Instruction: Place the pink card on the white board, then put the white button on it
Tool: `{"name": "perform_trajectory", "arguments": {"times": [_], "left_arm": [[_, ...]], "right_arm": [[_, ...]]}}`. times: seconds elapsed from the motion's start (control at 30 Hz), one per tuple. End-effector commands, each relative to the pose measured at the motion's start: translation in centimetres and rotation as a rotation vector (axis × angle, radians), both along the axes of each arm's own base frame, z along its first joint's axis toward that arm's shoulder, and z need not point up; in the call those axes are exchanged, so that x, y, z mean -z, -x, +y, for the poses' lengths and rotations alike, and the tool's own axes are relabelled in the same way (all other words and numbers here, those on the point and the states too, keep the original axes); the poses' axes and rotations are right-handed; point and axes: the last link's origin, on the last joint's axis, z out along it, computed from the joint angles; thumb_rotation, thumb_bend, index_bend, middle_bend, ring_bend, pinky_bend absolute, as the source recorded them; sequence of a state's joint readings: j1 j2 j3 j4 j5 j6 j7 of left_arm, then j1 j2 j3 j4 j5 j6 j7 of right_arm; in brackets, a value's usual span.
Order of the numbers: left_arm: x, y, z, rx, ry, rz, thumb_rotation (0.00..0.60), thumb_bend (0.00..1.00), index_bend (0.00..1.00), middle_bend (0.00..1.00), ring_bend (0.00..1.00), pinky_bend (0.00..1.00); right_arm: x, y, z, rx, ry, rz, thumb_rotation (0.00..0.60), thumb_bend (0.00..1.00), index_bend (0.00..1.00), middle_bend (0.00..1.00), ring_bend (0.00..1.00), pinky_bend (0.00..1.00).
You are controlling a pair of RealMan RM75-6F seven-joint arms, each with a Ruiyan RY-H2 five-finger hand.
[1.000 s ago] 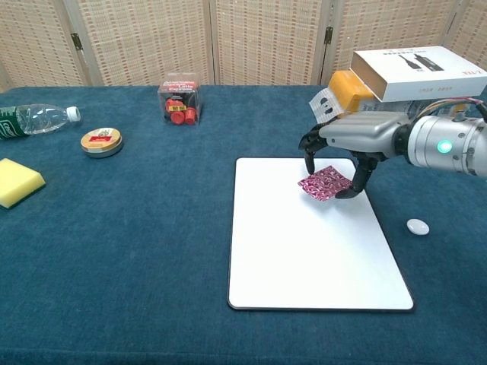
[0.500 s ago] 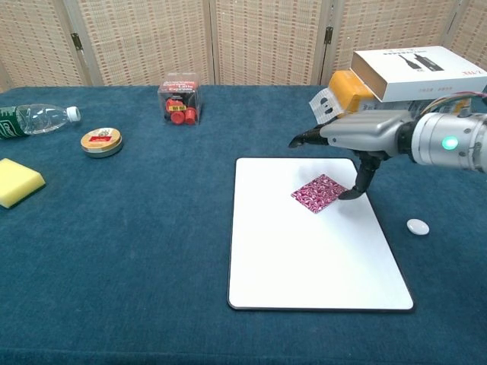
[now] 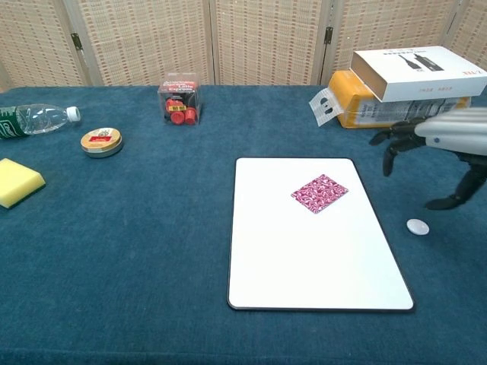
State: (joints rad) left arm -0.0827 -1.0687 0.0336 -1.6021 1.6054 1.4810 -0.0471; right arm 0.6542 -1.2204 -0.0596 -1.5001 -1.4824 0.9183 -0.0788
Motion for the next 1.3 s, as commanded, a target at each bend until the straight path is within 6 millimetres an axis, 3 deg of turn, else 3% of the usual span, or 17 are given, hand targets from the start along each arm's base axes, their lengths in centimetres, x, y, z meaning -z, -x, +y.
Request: {"name": "perform_trajectory", "arguments": {"times": [0.03,0.2,0.67,1.3], "left_arm": [[0.2,-0.1,0.1,-0.001,0.003,0.001,0.6,0.29,0.02,0.07,0.11,0.22],[0.3,-0.1,0.2,-0.002,0.003,0.004,0.6,0.29,0.02,0.07,0.11,0.22],[0.0,0.2,0.3,-0.008,0.003,-0.006,0.6,0.29,0.02,0.07,0.11,0.22],[0.1,0.3,0.5,-0.008,0.007,-0.003,0.6,0.29,0.01,0.07,0.11,0.22]], "right_arm": [[0.0,1.6,1.1,0.0,-0.012,0.025,0.6,0.15,0.38,0.08,0.0,0.0],[0.5,2.2,1.4,-0.004,-0.015,0.015,0.6,0.16,0.43,0.09,0.0,0.0],[2.3,2.8,0.5,0.003,-0.027,0.041,0.6,0.16,0.43,0.1,0.0,0.0],[3.0,3.1,-0.5,0.021,-0.04,0.047,0.6,0.16,0.43,0.1,0.0,0.0]]}}
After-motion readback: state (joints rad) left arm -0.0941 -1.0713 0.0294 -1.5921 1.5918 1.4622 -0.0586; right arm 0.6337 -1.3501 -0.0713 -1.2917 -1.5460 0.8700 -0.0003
